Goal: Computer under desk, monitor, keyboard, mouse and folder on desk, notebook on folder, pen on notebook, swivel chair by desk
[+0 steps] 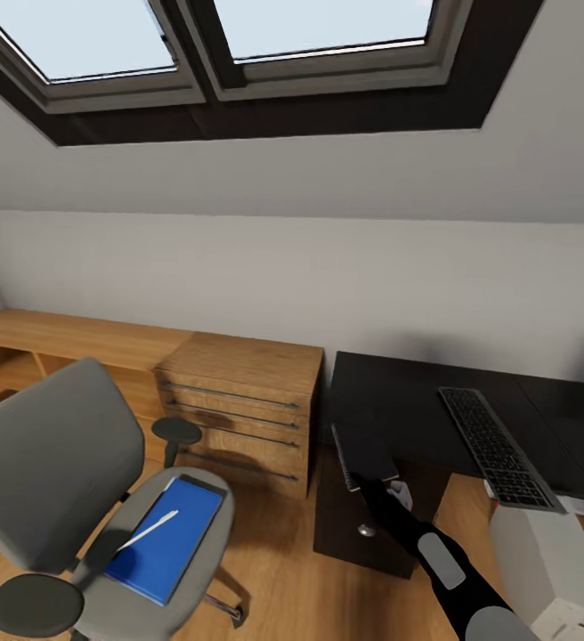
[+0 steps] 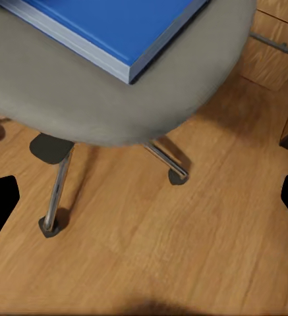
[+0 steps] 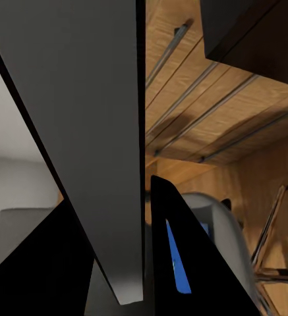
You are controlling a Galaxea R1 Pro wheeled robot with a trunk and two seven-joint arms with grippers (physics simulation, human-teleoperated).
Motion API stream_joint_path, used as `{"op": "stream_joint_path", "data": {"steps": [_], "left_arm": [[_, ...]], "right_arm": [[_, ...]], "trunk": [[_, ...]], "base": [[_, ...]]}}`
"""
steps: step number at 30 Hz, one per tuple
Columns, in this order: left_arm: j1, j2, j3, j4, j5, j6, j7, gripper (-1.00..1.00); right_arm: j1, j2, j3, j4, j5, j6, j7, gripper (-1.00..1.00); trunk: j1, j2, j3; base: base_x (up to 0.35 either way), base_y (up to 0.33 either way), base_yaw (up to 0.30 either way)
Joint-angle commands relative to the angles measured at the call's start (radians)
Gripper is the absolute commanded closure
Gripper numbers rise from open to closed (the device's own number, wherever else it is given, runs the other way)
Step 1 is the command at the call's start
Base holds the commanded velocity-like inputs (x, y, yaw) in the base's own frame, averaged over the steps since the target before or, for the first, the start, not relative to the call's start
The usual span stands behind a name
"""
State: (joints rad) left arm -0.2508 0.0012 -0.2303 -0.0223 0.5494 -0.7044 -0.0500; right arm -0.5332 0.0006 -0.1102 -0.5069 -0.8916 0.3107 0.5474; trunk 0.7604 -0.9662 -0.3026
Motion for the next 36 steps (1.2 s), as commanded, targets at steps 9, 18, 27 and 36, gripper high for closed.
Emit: {"op": "stream_joint_path", "data": {"steps": [9, 18, 27, 36], "left_arm": [[-0.001, -0.001, -0.006, 0.001, 0.01, -0.002, -0.005, -1.0], [-0.001, 0.0, -0.006, 0.001, 0.01, -0.001, -0.004, -1.0], [-0.001, 0.0, -0.006, 0.001, 0.01, -0.001, -0.004, -1.0], [-0.001, -0.001, -0.006, 0.001, 0.01, -0.001, -0.002, -1.0]], "right_arm": [[-0.001, -0.003, -0.004, 0.001, -0.01, 0.008, 0.002, 1.0], [-0.001, -0.009, -0.005, 0.001, -0.011, 0.008, 0.003, 1.0], [-0.001, -0.01, -0.005, 0.001, -0.012, 0.011, 0.004, 1.0], [-0.001, -0.013, -0.006, 0.001, -0.015, 0.013, 0.008, 1.0]], "trunk": [[0.0, -0.001, -0.001], [0.0, -0.001, -0.001], [0.0, -0.001, -0.001], [0.0, -0.001, -0.001]], "base": [[0.0, -0.074, 0.006], [0.0, -0.008, 0.001], [0.0, 0.0, 0.0], [0.0, 0.0, 0.0]]}}
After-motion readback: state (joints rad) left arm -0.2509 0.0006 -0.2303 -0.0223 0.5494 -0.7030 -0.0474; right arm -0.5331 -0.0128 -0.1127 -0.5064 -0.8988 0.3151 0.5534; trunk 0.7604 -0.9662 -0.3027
